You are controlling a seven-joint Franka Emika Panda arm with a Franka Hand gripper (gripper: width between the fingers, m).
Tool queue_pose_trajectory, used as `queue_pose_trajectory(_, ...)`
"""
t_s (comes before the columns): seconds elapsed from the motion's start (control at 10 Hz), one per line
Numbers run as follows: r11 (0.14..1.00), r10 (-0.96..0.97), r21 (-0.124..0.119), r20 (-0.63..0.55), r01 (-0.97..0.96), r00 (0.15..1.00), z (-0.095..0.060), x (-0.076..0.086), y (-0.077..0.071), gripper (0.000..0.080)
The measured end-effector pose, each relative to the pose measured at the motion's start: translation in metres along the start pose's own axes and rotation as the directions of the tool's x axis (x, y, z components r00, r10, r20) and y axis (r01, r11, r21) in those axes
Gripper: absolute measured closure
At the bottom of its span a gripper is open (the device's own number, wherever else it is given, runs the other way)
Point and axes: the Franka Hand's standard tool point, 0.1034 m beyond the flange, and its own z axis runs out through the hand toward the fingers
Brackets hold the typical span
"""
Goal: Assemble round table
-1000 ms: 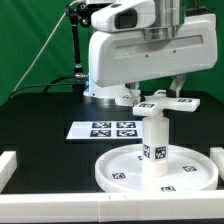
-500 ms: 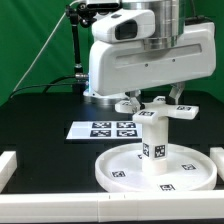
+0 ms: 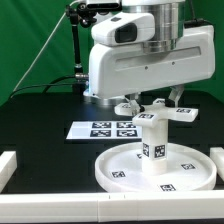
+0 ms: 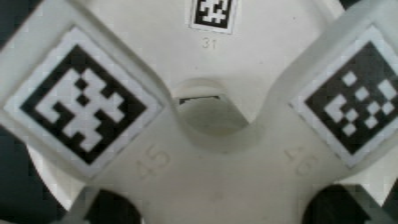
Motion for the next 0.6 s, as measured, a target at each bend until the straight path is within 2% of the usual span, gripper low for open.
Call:
queue_pose_trajectory(0.5, 1.000, 0.017, 0.000, 0.000, -0.017, 1.000, 0.0000, 0.0000, -0.0002, 0.0354)
queue_pose_trajectory(0.6, 0.998, 0.065, 0.007, -0.003, -0.065, 0.998, 0.0001, 0.0004, -0.0006, 0.0354)
